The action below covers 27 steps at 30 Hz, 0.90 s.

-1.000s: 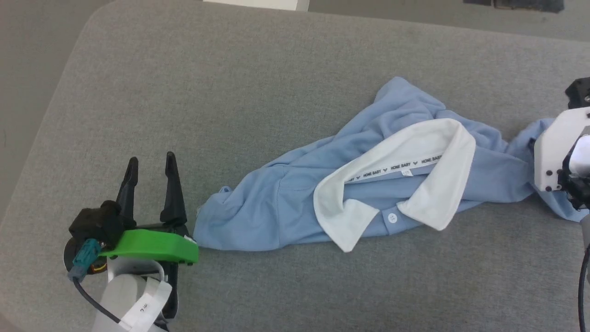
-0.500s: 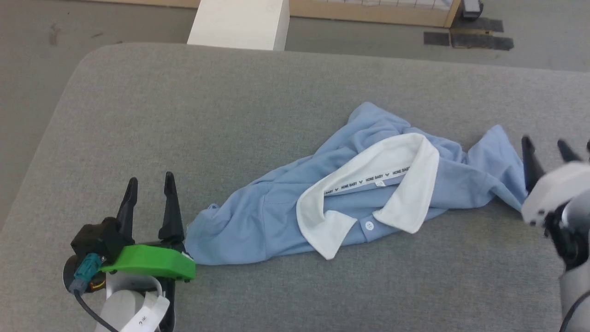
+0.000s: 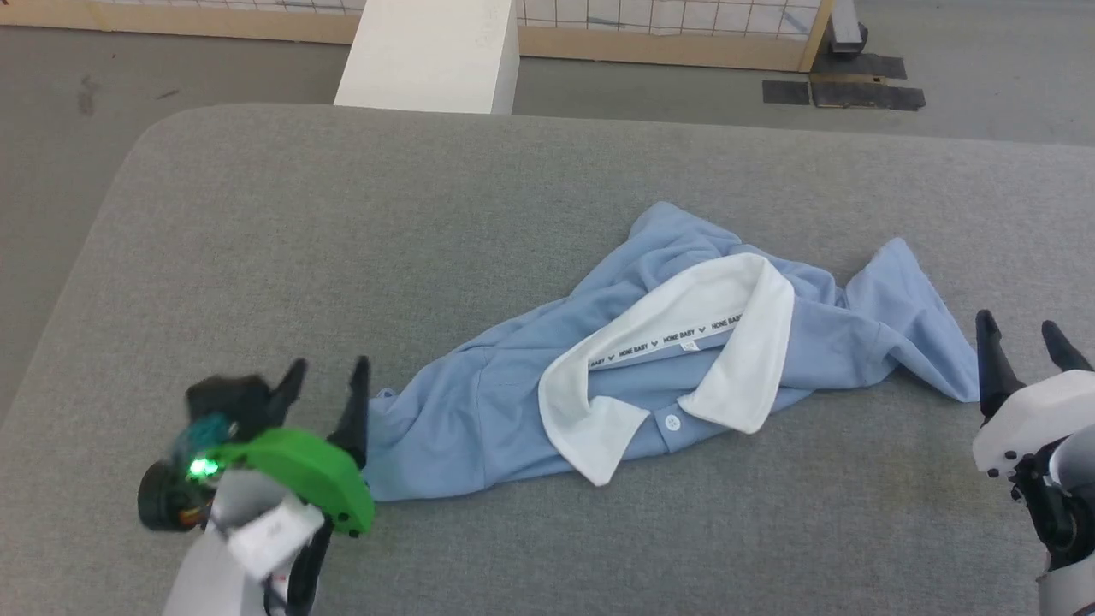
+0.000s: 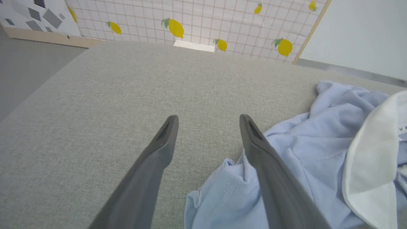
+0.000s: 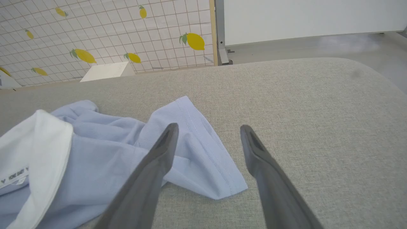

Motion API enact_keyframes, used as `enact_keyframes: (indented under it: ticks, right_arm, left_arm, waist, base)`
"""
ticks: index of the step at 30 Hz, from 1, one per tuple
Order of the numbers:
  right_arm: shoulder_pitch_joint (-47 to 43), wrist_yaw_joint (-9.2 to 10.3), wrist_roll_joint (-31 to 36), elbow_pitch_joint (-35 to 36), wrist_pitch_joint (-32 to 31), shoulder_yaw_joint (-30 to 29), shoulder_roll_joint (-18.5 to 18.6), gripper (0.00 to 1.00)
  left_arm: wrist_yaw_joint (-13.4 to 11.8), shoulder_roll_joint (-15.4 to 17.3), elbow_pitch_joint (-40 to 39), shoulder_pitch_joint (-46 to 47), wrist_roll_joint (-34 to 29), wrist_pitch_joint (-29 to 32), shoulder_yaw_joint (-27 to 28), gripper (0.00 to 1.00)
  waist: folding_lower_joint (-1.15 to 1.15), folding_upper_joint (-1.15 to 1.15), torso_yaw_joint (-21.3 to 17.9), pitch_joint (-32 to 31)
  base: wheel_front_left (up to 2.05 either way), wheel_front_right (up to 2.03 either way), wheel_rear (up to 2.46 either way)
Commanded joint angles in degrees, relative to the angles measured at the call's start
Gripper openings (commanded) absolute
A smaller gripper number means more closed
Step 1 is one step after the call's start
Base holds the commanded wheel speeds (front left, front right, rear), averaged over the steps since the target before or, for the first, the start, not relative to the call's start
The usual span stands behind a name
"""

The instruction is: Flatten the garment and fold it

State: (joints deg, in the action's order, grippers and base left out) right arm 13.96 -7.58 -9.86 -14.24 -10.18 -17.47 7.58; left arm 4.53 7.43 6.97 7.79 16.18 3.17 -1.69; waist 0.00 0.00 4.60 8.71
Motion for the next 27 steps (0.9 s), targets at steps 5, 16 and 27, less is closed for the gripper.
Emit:
enact_keyframes:
  ticks: [5,16,27]
  right_arm:
    - [-0.85,0.09,0.67,2.16,-1.25,-0.41,-0.56,1.00]
    - [0.01,0.09,1.02,4.12,-1.97,-0.11,-0.77,1.00]
    - [0.12,0.09,1.72,4.39,-2.29,-0.67,-0.60,1.00]
  left_arm:
    - [0.98,3.46,-3.12,4.29,2.24,22.08,-3.44,1.00]
    - [0.56,6.52,-6.32,5.71,3.70,41.86,-7.25,1.00]
    - [1.29,5.24,-4.88,6.12,6.31,37.91,-7.75,0.00]
  waist:
    - [0.00,0.00,0.74,1.34]
    - [0.00,0.00,-0.17,5.26]
    - [0.00,0.00,-0.12,6.97]
  base:
    - [0.00,0.00,0.00]
    - [0.00,0.00,0.00]
    - [0.00,0.00,0.00]
